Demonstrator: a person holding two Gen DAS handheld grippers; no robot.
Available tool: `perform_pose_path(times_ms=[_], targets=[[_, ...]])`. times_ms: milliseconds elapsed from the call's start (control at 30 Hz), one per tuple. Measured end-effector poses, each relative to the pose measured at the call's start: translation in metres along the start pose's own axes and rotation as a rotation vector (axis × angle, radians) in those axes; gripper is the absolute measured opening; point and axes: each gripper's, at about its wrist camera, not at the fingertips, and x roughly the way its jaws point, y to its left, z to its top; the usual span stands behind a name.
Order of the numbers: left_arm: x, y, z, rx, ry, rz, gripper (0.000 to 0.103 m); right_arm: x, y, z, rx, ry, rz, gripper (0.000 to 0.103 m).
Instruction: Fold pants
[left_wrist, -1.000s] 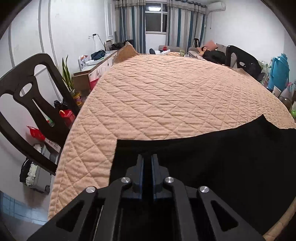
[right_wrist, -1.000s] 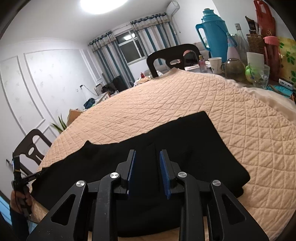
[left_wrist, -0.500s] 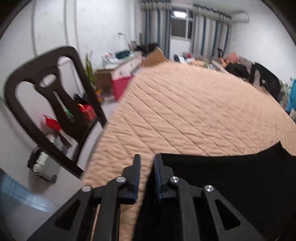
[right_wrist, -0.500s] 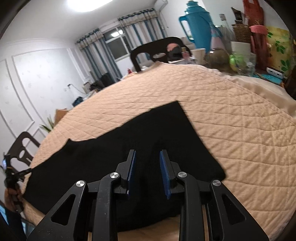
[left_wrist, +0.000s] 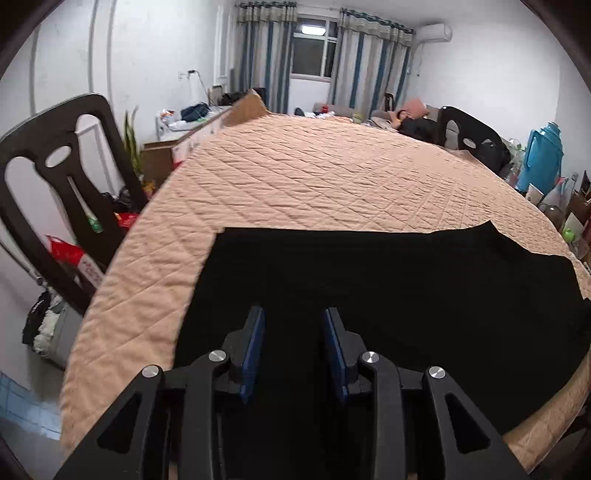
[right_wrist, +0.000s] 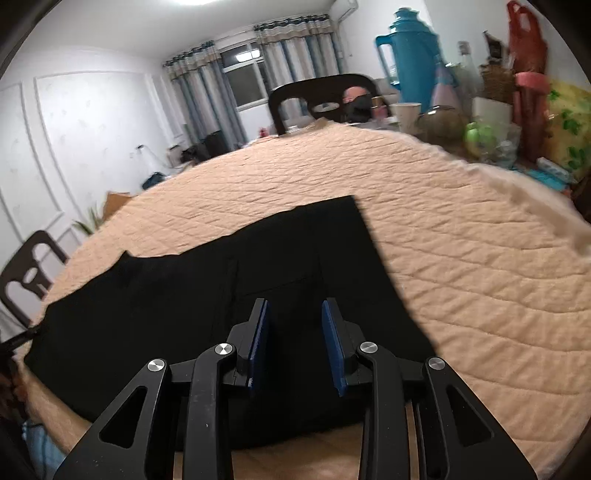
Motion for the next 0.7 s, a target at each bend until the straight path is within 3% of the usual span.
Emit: perform_pose_path(times_ms=[167,367,467,500,567,700], targets=[[-0.009,0.003,-0.004,-0.023,0.002,0.025,0.036,-0.007,-0.006,0.003,0.018,-0.008,-0.020,0.030],[-0.006,-0.009,0.005,-0.024,-0.031,-0.026,0.036,0.004,0.011,0.016,-0.011,-0.014,0.040,0.030],[0.009,-0.006,0.002,-0.036,0.005,0.001,0.036,0.020,0.010,0.022,-0.018,0.026,0.042,0.030],[0.007,-0.006,0.000,-0.034,-0.018,0.000,0.036,0.029,0.004,0.022,-0.002,0.058,0.025,0.030],[0.002,-0.003,-0.003,-0.041,-0.017,0.004,0.036,0.026,-0.006,0.023,0.028,0.041,0.047,0.030],[-0.007,0.001,-0.009,-0.050,-0.028,0.019,0.036,0.012,-0.024,0.014,0.031,0.021,-0.059,0.030]])
